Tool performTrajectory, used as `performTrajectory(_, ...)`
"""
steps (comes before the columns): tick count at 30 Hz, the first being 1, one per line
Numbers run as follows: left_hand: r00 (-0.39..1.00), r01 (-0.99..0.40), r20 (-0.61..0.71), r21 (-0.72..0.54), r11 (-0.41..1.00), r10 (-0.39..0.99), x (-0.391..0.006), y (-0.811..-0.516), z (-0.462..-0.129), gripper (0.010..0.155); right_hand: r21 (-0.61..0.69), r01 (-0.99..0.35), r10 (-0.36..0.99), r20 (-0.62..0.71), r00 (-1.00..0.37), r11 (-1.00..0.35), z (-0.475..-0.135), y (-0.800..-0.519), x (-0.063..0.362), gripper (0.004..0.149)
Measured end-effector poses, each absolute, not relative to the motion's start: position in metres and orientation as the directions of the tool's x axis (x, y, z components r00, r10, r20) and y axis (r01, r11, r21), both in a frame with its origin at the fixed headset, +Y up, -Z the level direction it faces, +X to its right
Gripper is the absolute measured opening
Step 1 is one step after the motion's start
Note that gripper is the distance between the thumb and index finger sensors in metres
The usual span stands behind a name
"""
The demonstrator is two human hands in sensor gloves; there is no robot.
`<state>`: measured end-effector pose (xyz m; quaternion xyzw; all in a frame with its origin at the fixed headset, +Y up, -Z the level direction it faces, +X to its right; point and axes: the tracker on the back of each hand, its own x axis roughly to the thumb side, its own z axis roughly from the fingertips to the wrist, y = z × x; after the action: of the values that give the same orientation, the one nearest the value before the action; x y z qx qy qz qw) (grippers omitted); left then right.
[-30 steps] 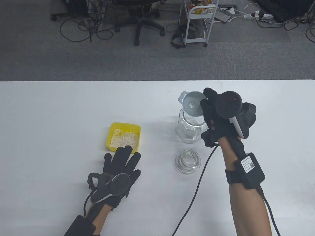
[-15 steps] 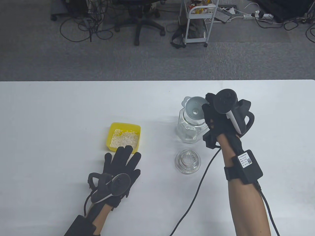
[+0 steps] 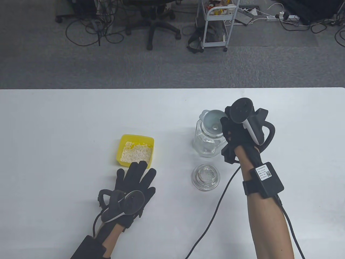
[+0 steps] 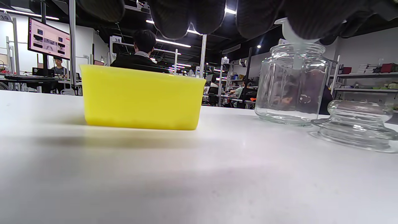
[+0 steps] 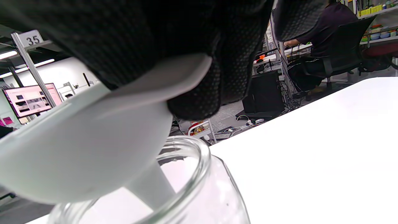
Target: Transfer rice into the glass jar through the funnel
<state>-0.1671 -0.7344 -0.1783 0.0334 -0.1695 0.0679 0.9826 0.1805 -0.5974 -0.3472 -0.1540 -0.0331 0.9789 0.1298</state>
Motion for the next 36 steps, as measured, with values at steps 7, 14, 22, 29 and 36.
performTrajectory(7,0.933,-0.151,0.336,0.039,0.988,0.129,-0.168,-0.735,-0.179,0.065,-0.103,-0.218,0.239,-0.288,-0.927,-0.970,-0.351,-0.604,0.176,0.052)
performTrajectory(14,0.930,-0.152,0.343,0.037,0.988,0.130,-0.166,-0.735,-0.179,0.065,-0.093,-0.120,0.143,-0.299,-0.943,-0.988,-0.353,-0.610,0.167,0.052)
performTrajectory(22,0.930,-0.158,0.341,0.040,0.987,0.135,-0.167,-0.734,-0.179,0.066,-0.079,-0.070,0.091,-0.312,-0.946,-0.994,-0.356,-0.609,0.160,0.053)
performTrajectory(29,0.928,-0.161,0.346,0.045,0.986,0.136,-0.167,-0.734,-0.178,0.066,-0.095,-0.048,0.077,-0.327,-0.942,-0.994,-0.349,-0.602,0.163,0.058)
performTrajectory(36,0.927,-0.161,0.349,0.049,0.986,0.135,-0.166,-0.733,-0.177,0.067,-0.158,-0.106,0.148,-0.289,-0.946,-0.982,-0.325,-0.590,0.181,0.065)
